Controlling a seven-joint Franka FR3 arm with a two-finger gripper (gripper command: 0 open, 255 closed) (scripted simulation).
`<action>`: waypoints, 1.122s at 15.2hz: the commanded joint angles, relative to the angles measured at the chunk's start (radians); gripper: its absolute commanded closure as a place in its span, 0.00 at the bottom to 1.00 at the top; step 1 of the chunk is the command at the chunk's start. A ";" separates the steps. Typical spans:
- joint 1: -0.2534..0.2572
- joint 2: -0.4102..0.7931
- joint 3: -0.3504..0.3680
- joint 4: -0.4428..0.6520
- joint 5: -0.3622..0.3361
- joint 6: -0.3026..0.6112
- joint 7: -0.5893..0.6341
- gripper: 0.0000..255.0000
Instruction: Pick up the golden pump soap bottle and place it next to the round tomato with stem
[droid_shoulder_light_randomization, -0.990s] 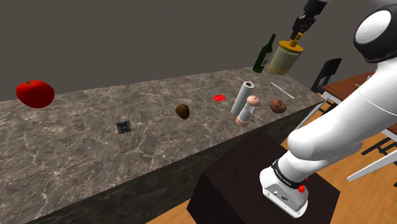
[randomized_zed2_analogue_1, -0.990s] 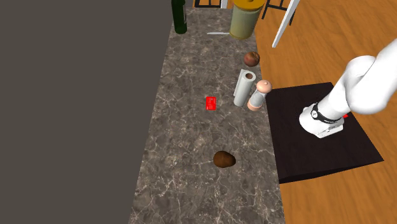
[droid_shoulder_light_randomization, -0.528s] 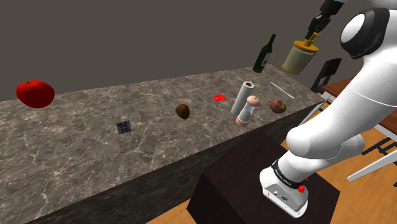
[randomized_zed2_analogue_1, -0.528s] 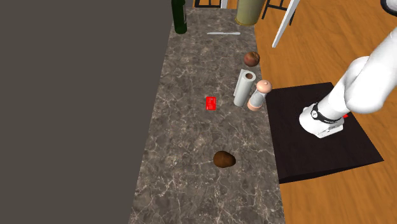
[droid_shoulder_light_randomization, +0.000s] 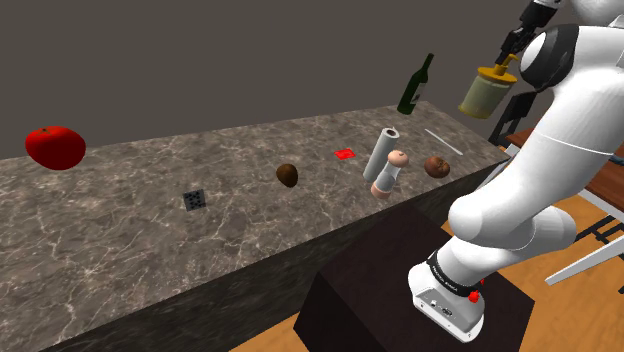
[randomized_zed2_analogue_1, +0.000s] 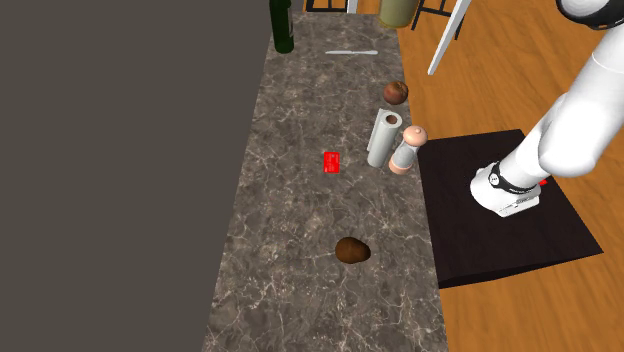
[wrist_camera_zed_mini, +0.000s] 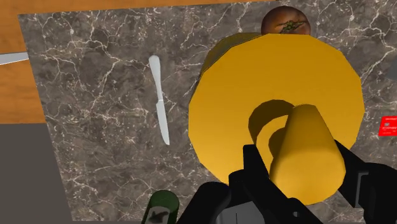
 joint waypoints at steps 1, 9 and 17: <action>0.008 -0.018 0.001 -0.051 -0.009 0.036 0.000 1.00; 0.033 -0.075 0.007 -0.237 -0.036 0.170 0.008 1.00; 0.045 -0.106 0.011 -0.383 -0.050 0.289 0.011 1.00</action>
